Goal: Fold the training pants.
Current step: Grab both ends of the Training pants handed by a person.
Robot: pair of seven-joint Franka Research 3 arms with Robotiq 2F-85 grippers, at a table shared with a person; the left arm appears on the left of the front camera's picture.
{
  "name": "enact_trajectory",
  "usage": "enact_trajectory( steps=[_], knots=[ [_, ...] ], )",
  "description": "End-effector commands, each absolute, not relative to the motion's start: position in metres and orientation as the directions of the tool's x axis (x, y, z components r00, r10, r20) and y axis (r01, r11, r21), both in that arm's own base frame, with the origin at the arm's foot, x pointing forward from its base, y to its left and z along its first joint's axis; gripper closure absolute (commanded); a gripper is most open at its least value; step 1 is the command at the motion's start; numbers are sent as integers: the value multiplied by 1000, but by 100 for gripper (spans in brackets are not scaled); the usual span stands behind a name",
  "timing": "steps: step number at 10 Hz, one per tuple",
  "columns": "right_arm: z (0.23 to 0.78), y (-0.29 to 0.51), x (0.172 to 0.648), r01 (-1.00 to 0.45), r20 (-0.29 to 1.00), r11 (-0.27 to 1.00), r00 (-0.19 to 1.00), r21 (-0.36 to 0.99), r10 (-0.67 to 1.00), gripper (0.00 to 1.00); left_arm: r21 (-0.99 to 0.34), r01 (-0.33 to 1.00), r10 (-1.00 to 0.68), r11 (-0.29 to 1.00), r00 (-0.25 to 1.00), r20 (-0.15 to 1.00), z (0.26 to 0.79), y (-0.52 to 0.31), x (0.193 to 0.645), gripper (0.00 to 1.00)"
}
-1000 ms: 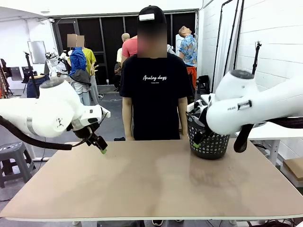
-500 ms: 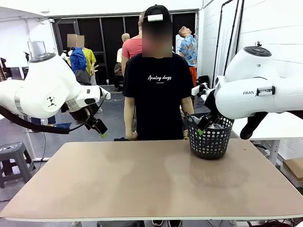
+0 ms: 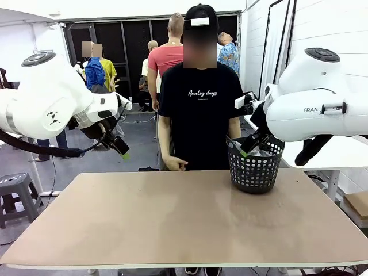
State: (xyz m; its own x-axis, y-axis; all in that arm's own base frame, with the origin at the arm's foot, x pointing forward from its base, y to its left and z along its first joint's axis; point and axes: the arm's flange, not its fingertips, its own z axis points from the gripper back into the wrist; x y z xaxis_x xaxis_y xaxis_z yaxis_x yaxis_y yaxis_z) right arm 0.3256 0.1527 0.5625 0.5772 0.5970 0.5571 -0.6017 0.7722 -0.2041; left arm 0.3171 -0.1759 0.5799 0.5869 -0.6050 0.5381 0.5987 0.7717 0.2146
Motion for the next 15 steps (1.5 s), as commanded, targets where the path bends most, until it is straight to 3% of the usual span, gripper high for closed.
enact_trajectory(
  steps=[1,2,15],
  knots=[
    [554,151,322,-606,580,767,553,-212,597,0,253,535,-572,806,598,561,578,-176,314,0],
    [551,152,324,-597,569,776,573,-204,590,0,215,599,-605,772,587,538,580,-176,317,0],
    [562,152,324,-601,563,772,572,-206,596,0,215,599,-605,772,587,538,580,-176,317,0]
  ],
)
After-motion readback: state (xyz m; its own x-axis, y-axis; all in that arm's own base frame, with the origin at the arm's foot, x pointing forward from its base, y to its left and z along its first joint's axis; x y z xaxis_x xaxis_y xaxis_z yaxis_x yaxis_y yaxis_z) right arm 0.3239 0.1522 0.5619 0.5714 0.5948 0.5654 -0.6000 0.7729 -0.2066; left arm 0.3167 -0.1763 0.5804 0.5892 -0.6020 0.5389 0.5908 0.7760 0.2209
